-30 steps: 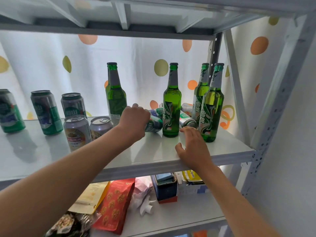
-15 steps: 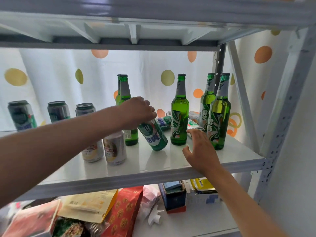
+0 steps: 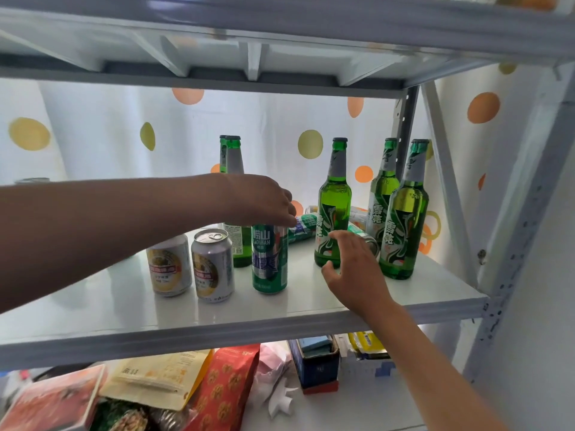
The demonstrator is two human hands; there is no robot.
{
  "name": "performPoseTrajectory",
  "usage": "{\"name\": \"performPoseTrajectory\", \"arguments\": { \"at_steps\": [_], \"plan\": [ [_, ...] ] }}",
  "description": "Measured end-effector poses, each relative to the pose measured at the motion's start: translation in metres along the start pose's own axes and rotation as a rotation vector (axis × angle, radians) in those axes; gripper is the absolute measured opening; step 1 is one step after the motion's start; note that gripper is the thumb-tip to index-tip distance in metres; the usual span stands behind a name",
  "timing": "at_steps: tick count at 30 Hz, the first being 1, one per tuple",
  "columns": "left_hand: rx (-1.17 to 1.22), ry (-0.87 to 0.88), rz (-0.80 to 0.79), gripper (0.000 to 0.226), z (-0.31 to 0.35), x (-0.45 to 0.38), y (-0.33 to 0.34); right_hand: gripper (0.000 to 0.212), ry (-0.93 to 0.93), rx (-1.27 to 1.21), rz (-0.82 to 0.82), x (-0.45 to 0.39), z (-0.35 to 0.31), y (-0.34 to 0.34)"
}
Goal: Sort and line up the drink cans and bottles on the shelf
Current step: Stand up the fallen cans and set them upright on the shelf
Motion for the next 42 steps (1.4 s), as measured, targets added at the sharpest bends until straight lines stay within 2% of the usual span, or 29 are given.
{"name": "performPoseTrajectory", "arguments": {
  "at_steps": [5,9,12,17,20,25,29,35,38,42],
  "plan": [
    [0.023,-0.016,0.006,0.056,-0.001,-0.002,0.007,0.045,-0.077,-0.019,0.029,-0.008,-0.009,0.001],
    [-0.003,-0.074,0.122,0.089,-0.003,0.009,0.012,0.045,-0.141,-0.036,0.038,-0.022,-0.014,-0.001],
    [0.001,-0.133,0.218,0.102,-0.009,0.029,0.019,0.047,-0.199,-0.051,0.036,-0.038,-0.020,0.001],
    [0.005,-0.300,0.376,0.097,-0.025,0.063,0.031,0.049,-0.246,-0.088,-0.032,-0.066,-0.035,0.026],
    [-0.004,-0.408,0.443,0.089,-0.040,0.080,0.034,0.047,-0.196,-0.113,-0.096,-0.087,-0.042,0.046],
    [0.056,-0.597,0.569,0.076,-0.063,0.091,0.039,0.040,-0.081,-0.151,-0.261,-0.128,-0.046,0.081],
    [0.140,-0.718,0.637,0.071,-0.072,0.090,0.046,0.045,-0.108,-0.007,-0.441,-0.155,-0.045,0.116],
    [0.265,-0.793,0.649,0.065,-0.077,0.083,0.059,0.046,-0.203,0.287,-0.767,-0.168,-0.038,0.169],
    [0.313,-0.800,0.637,0.063,-0.081,0.080,0.060,0.041,-0.190,0.308,-0.902,-0.159,-0.032,0.180],
    [0.353,-0.790,0.644,0.061,-0.086,0.075,0.066,0.031,-0.262,0.381,-1.023,-0.152,-0.022,0.191]
  ]
}}
Point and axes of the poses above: each hand's wrist, its own x-axis away from the middle knuckle, its own y-axis out of the palm, z = x × y, the point moved 5 cm from there along -x, towards the middle knuckle, and after that the axes turned 13 degrees about z, right-handed, at the moved point
